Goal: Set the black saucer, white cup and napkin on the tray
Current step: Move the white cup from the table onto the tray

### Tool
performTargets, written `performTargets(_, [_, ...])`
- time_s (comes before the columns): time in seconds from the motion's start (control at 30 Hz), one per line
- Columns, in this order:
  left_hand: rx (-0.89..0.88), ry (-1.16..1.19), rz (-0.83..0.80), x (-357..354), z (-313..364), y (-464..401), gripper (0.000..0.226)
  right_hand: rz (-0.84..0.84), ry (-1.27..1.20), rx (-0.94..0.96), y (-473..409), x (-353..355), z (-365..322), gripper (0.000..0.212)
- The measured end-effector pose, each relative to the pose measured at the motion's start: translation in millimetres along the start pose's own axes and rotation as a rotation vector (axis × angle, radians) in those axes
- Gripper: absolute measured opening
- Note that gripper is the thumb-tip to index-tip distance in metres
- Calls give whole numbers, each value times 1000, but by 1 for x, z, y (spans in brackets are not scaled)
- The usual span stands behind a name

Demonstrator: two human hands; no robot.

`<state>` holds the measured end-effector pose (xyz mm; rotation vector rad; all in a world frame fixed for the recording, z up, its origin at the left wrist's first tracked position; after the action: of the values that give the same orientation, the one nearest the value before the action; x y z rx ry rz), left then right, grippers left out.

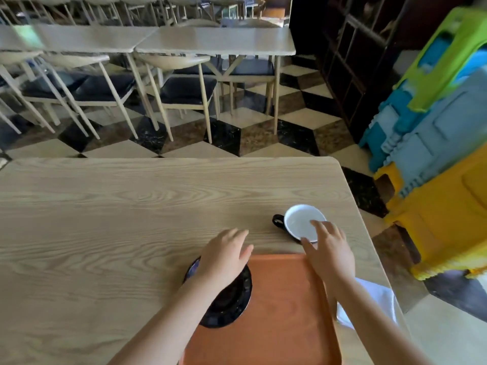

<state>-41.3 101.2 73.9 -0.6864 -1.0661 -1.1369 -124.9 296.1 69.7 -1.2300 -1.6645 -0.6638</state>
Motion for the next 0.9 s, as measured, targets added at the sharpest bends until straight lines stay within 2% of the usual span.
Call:
performTargets(0.23, [-234, -273, 3, -28, 73, -78, 59, -179, 224, 30, -52, 5, 42, 58])
performTargets(0.47, [-217, -357, -126, -69, 83, -107, 61, -291, 191, 72, -65, -14, 58, 51])
performTargets(0.6, [-96, -238, -231, -78, 72, -109, 44, -303, -6, -12, -63, -21, 67, 43])
performTargets(0.73, [29, 24, -287, -81, 65, -107, 14, -214, -227, -104, -56, -23, 70, 45])
performTargets(0.83, [105, 207, -298, -85, 61, -103, 21, -133, -391, -217, -49, -25, 75, 44])
performTargets(0.9, [149, 324, -286, -87, 56, -98, 15, -96, -434, -268, -41, -25, 76, 42])
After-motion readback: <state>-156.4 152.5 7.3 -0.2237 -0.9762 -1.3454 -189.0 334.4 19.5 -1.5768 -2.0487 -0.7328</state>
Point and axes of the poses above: each hand's wrist, its own y-axis away from the middle knuckle, its own x-axis out of the back of the hand, z = x × y, the point moved 7 cm from there along -y, towards the middle knuckle, and after that the axes turned 10 degrees about x, right-handed, at the moved point
